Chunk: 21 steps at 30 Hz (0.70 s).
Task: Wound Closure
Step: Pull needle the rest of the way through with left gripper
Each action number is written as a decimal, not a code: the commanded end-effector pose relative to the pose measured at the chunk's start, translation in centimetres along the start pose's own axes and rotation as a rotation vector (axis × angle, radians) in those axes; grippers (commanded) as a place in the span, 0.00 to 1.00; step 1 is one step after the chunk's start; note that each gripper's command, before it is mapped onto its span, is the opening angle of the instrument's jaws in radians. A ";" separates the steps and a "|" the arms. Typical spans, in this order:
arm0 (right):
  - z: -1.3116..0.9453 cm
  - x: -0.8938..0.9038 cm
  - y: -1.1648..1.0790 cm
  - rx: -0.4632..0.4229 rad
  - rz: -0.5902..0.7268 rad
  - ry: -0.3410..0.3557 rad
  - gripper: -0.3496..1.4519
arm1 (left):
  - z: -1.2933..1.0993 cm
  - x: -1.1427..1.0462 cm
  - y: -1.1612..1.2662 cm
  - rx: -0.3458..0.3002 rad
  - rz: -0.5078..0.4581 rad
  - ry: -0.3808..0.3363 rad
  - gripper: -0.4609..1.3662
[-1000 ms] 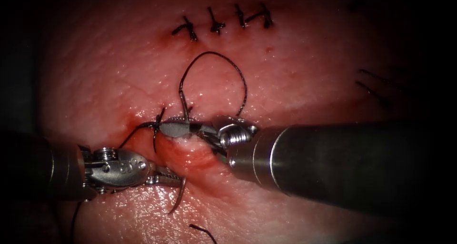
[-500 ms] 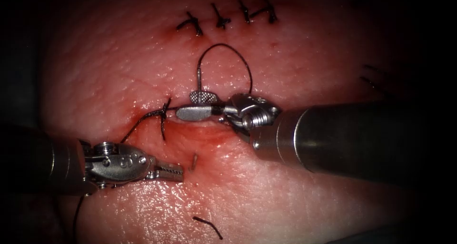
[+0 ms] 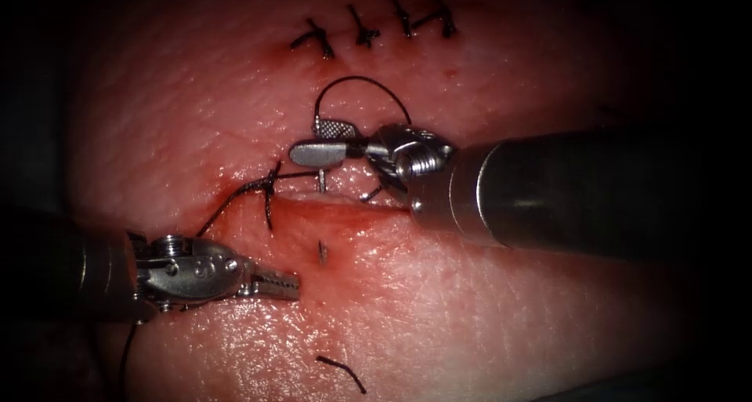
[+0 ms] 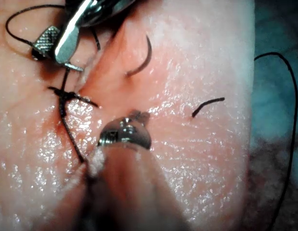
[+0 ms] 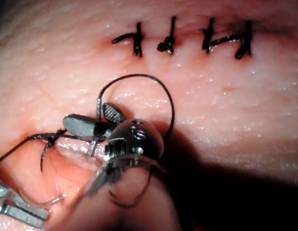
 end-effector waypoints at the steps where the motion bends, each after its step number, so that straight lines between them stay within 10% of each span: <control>1: -0.01 0.01 0.00 -0.002 -0.002 -0.008 0.53 | -0.02 0.02 0.01 -0.005 -0.001 -0.001 0.18; 7: -0.14 0.10 -0.10 0.013 -0.016 -0.017 0.49 | -0.15 0.23 0.06 0.018 0.047 0.021 0.32; 14: -0.46 0.46 -0.35 0.023 -0.125 0.005 0.71 | -0.16 0.43 0.06 0.062 0.118 0.091 0.55; 21: -0.69 0.70 -0.52 0.031 -0.329 -0.021 0.85 | -0.16 0.55 0.04 0.088 0.155 0.140 0.41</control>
